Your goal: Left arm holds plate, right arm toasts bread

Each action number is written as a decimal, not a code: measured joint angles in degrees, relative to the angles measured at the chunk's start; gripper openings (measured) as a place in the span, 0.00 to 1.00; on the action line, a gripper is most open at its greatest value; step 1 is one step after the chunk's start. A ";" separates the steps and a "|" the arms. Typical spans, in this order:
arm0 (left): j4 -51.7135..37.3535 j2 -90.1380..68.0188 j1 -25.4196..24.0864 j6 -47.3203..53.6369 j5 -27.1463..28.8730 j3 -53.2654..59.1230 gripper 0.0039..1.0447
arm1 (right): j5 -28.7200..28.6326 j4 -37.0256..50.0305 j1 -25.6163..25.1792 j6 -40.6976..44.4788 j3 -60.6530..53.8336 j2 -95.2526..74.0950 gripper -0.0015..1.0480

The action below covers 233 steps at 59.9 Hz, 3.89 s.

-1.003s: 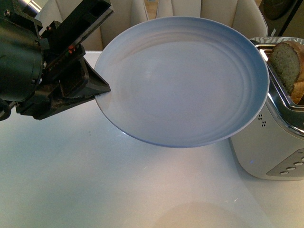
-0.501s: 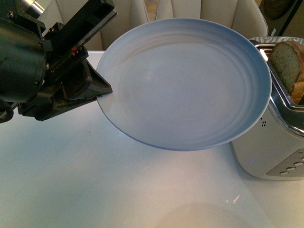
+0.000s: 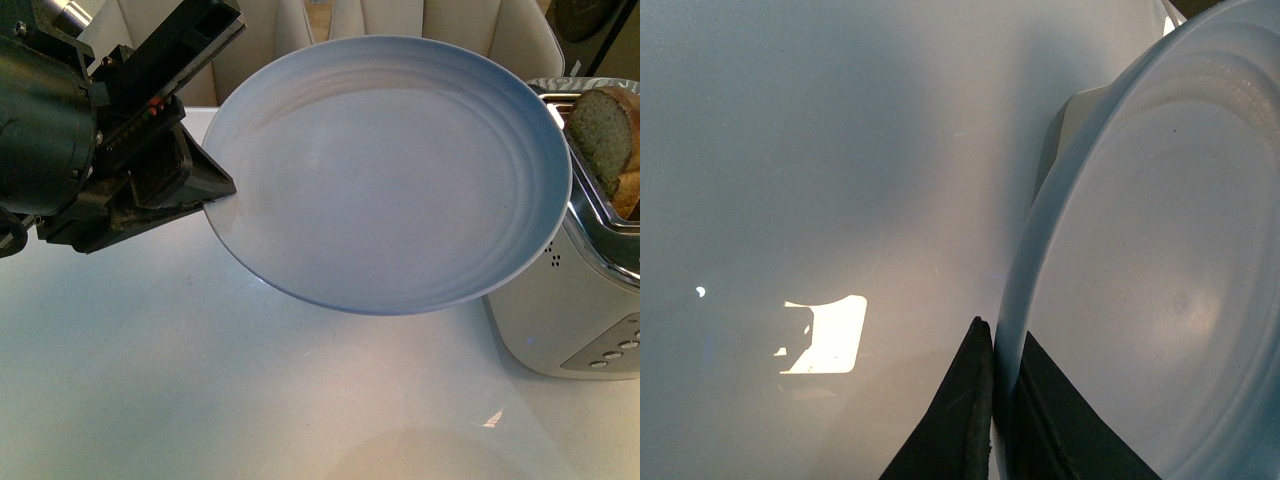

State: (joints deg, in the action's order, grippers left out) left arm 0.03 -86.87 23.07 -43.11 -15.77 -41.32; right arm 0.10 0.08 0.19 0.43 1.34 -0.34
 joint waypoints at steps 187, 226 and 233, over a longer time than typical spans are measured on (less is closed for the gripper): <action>-14.34 -44.63 -53.24 48.52 -16.63 -7.13 0.65 | -0.02 0.00 0.00 -0.02 0.00 0.02 0.92; -24.17 -6.29 -44.83 40.33 -15.89 11.87 0.93 | -0.02 0.00 0.00 -0.04 0.00 0.02 0.92; -24.35 1.70 -41.11 36.72 -15.52 14.95 0.93 | 0.00 0.00 0.00 -0.04 0.00 0.02 0.92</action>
State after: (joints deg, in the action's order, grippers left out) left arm -24.32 -85.17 -18.04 -6.39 -31.29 -26.37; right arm 0.10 0.08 0.19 0.38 1.34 -0.32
